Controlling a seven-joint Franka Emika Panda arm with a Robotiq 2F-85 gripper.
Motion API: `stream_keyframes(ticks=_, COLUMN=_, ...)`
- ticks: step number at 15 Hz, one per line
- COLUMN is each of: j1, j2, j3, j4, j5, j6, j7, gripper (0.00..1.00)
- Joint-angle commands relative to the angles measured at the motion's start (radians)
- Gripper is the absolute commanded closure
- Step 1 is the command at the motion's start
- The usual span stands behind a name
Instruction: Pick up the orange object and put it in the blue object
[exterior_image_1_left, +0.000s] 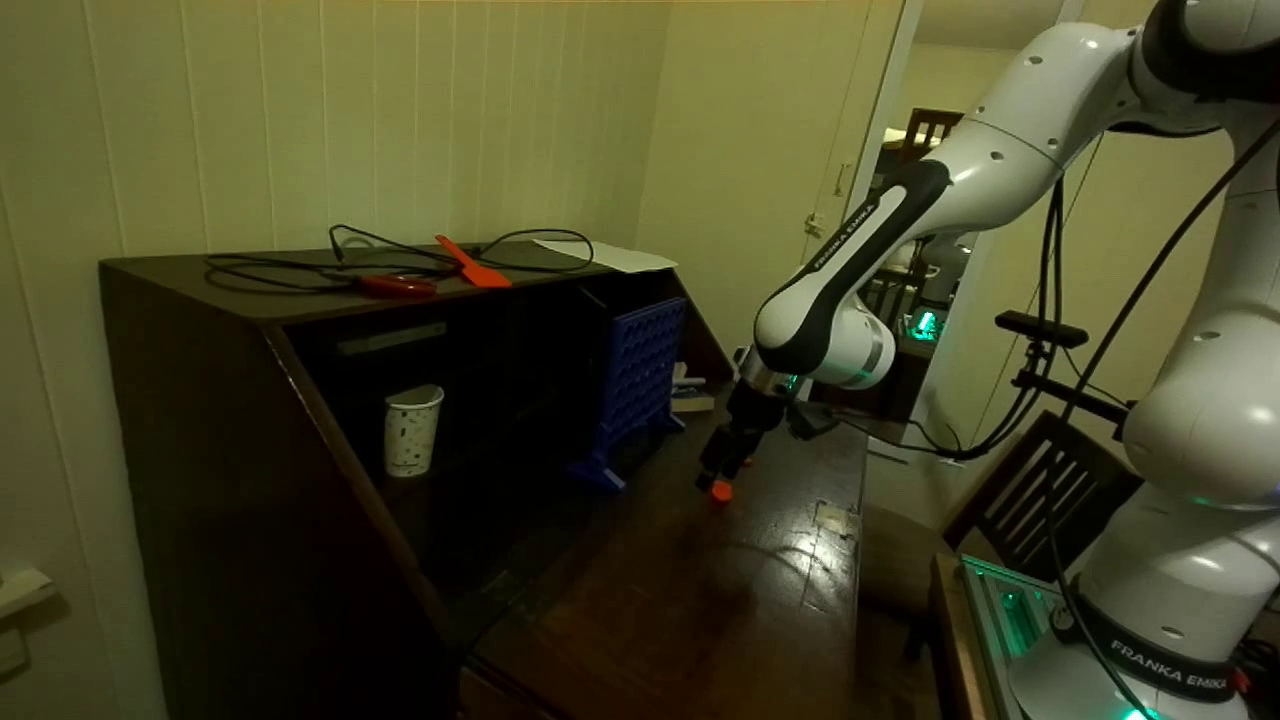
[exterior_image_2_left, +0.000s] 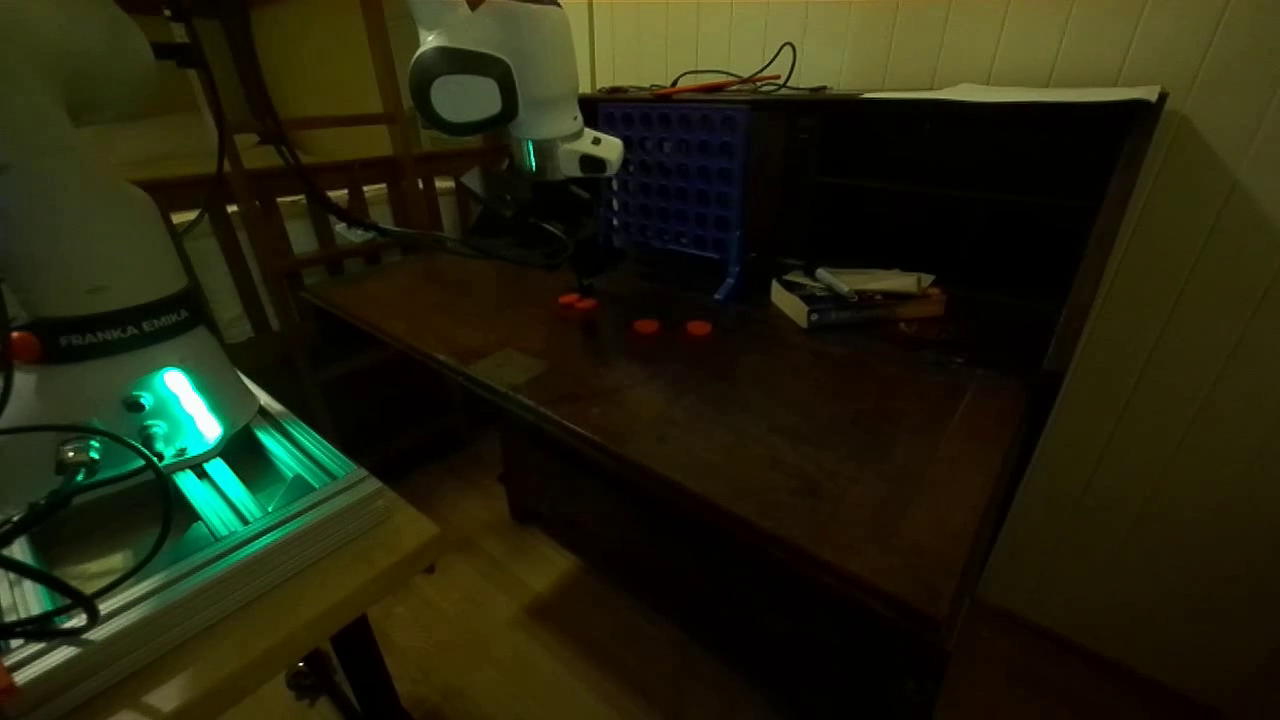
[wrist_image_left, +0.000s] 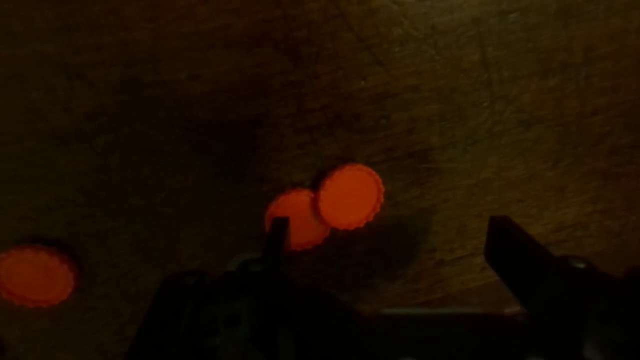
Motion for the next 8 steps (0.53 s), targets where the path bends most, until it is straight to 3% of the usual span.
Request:
stream_keyframes(ticks=1, j1=0.023, j2=0.040, j3=-0.033, j4=0.001, j5=-0.047, j6=0.058, j7=0.029, gripper=0.00)
stream_keyframes(ticks=8, j1=0.069, j2=0.068, j3=-0.091, j4=0.007, j5=-0.069, j6=0.114, j7=0.049, gripper=0.00)
